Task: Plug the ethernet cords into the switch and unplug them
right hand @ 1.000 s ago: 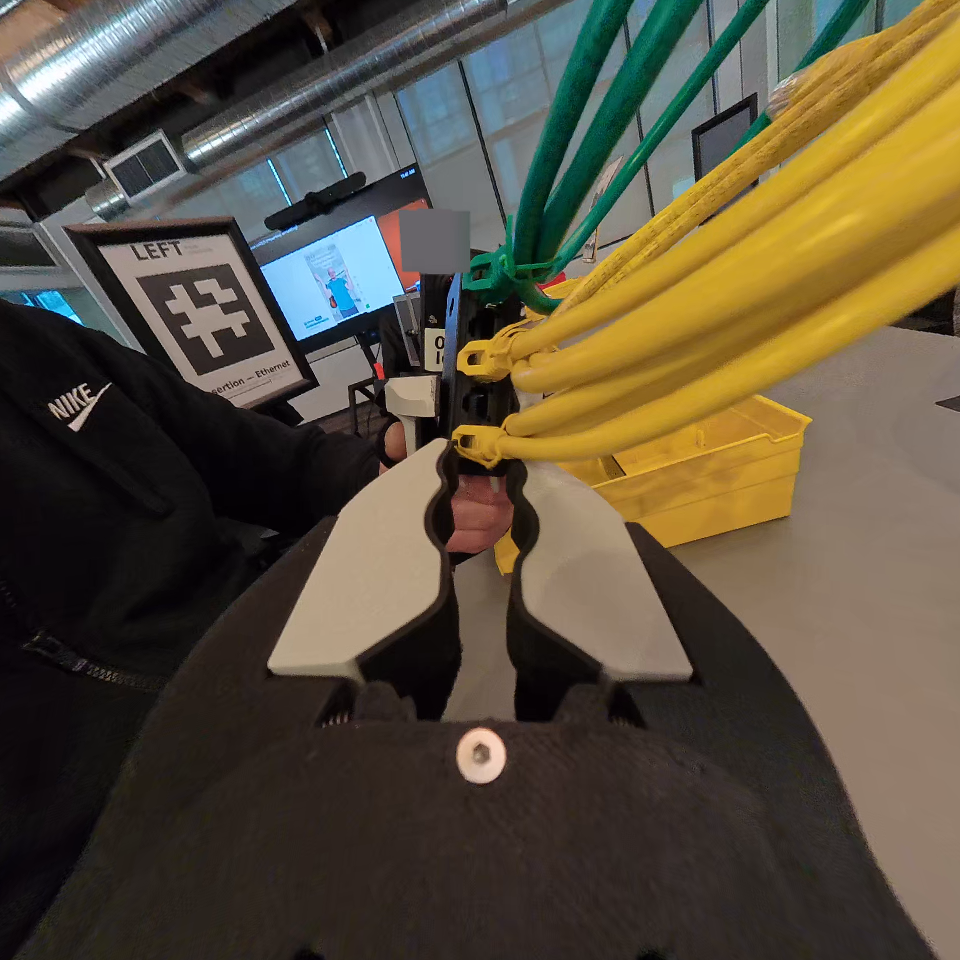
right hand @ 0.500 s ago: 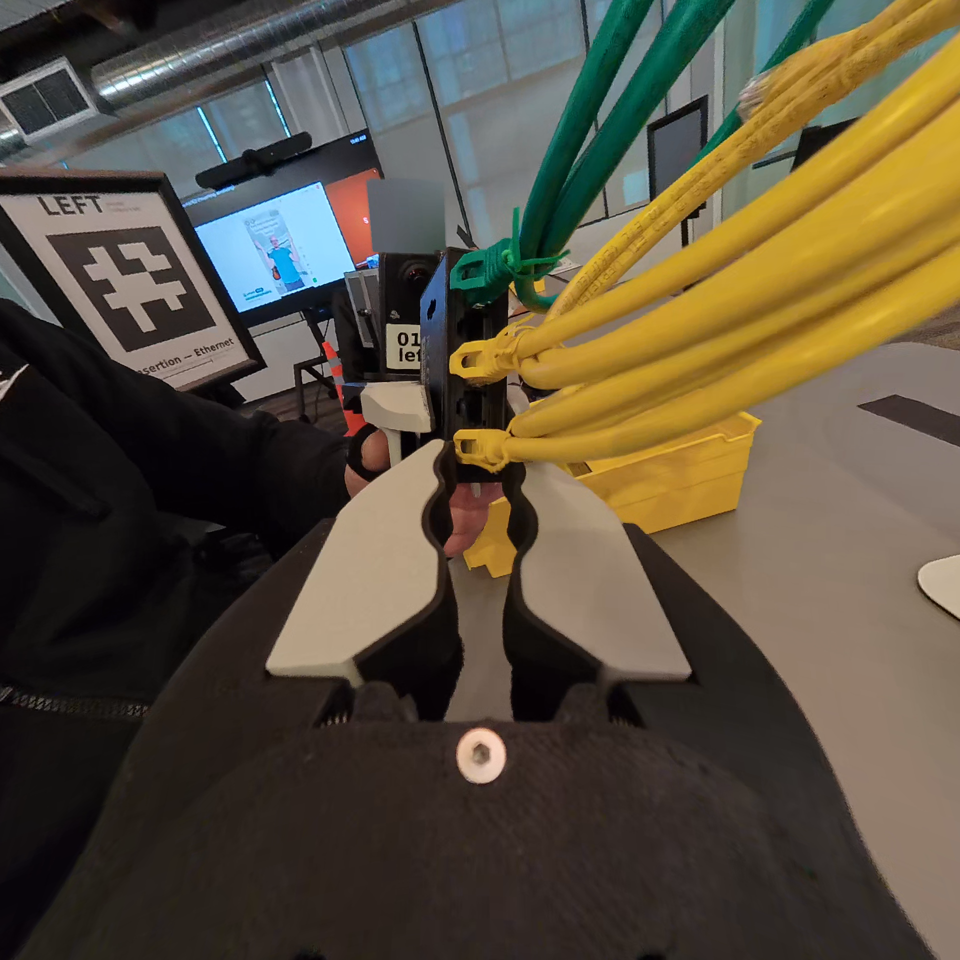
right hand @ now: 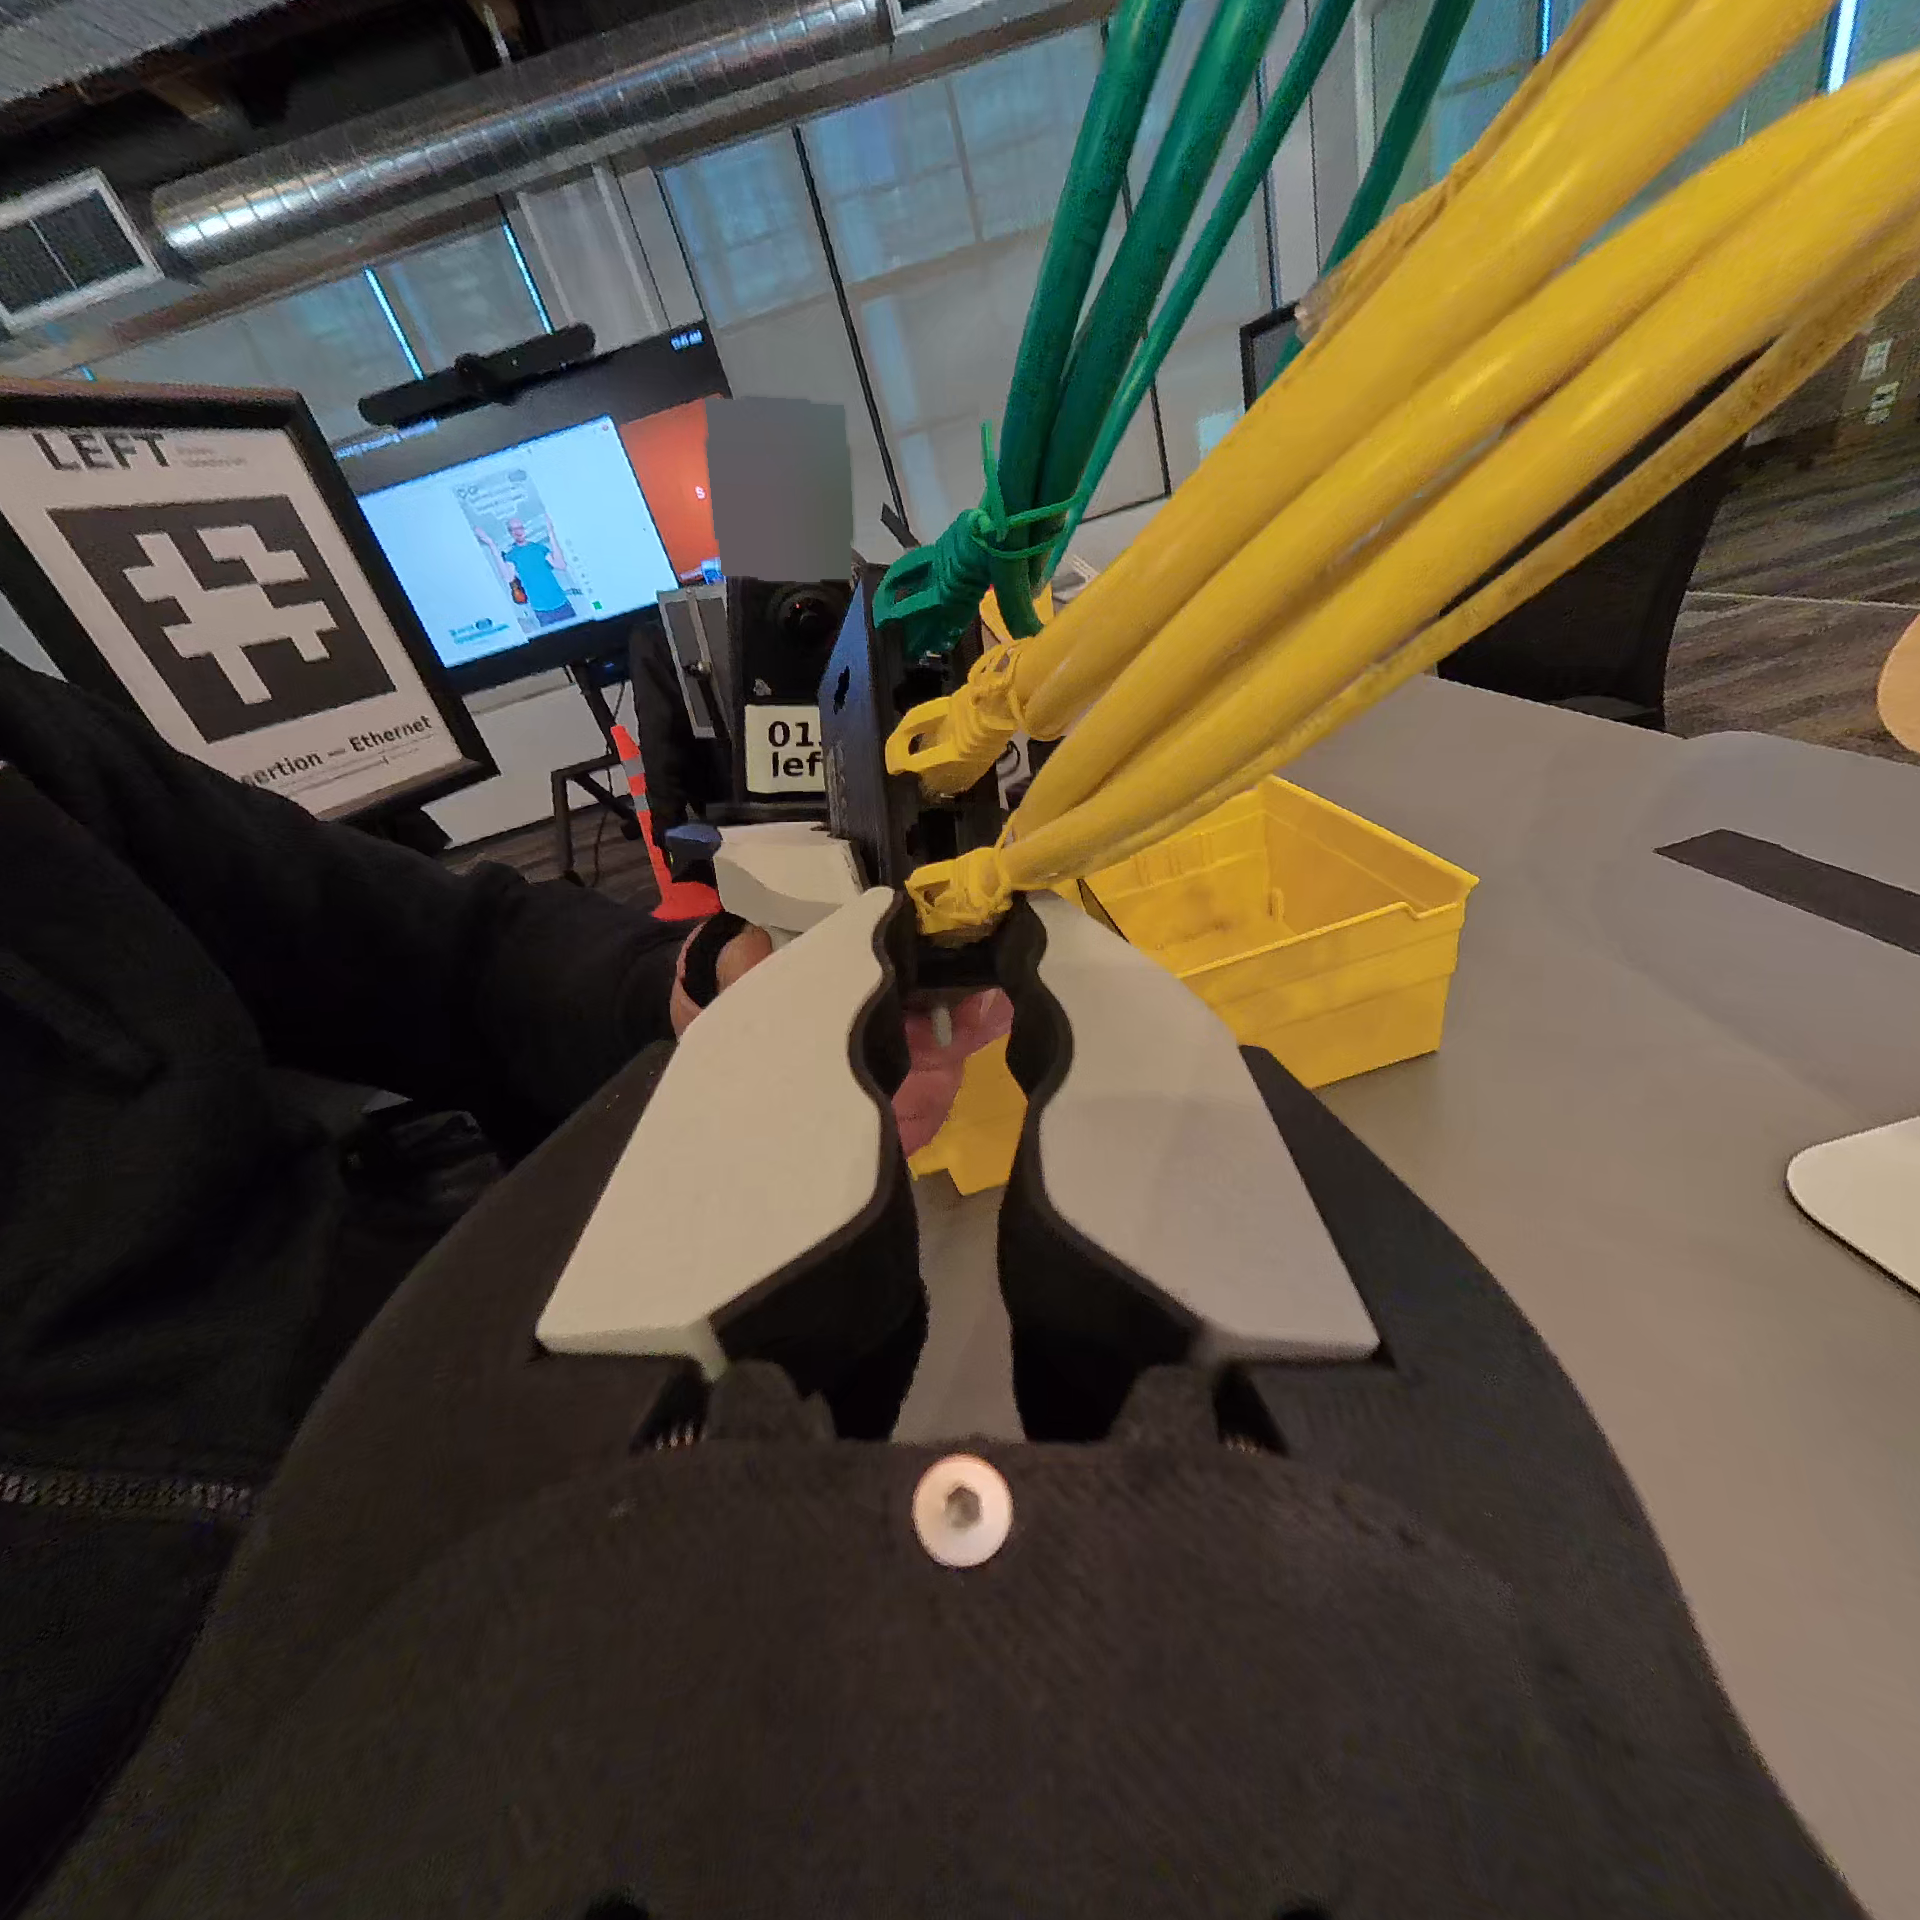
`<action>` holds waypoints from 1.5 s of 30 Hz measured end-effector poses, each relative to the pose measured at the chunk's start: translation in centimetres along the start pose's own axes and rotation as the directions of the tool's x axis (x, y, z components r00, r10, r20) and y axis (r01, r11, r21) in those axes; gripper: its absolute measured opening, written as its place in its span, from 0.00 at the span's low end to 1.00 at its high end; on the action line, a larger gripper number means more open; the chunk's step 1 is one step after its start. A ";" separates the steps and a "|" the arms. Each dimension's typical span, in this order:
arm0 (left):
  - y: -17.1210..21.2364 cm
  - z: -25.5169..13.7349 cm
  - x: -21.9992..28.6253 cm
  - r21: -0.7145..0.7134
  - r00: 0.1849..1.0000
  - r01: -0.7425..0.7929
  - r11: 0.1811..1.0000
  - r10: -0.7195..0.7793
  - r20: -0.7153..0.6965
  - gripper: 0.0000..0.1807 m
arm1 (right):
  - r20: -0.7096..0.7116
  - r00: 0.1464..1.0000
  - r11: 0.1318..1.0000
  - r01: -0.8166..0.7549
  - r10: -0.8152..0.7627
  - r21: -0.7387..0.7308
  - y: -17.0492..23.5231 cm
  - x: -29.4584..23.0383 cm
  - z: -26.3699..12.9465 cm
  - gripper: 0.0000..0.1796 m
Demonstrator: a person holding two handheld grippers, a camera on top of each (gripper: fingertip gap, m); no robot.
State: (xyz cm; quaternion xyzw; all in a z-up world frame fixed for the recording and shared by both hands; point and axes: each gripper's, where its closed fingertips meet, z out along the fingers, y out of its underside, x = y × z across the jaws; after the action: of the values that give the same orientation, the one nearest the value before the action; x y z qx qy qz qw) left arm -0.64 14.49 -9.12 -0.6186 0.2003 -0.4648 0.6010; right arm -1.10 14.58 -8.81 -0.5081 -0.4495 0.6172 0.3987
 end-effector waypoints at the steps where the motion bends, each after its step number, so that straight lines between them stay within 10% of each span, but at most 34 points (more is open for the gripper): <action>1: 0.2 0.0 0.0 -0.010 1.000 -0.006 1.000 0.006 0.004 0.16 | -0.005 1.000 1.000 0.011 -0.011 -0.017 0.1 0.1 -0.1 0.08; 24: -2.6 -1.8 -2.3 0.035 0.998 0.063 0.997 -0.062 -0.014 0.16 | -0.182 0.982 0.996 -0.059 0.046 -0.064 -0.3 3.4 -6.9 0.07; 36: -2.7 -1.9 -2.3 0.004 0.999 0.035 0.999 -0.035 -0.012 0.16 | -0.594 0.770 0.970 -0.231 0.233 0.080 1.3 2.1 -29.0 0.07; 45: -1.5 -1.2 -2.0 -0.037 0.999 0.041 0.998 -0.042 -0.020 0.16 | -0.559 0.543 0.778 -0.480 0.627 0.406 9.6 4.0 -37.7 0.20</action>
State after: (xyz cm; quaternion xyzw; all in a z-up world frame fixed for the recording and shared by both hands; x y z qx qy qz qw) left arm -3.02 15.72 -8.56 -0.6285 0.2021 -0.4798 0.5779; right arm 35.10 21.31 -22.11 -0.7654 -0.0248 0.5294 0.3651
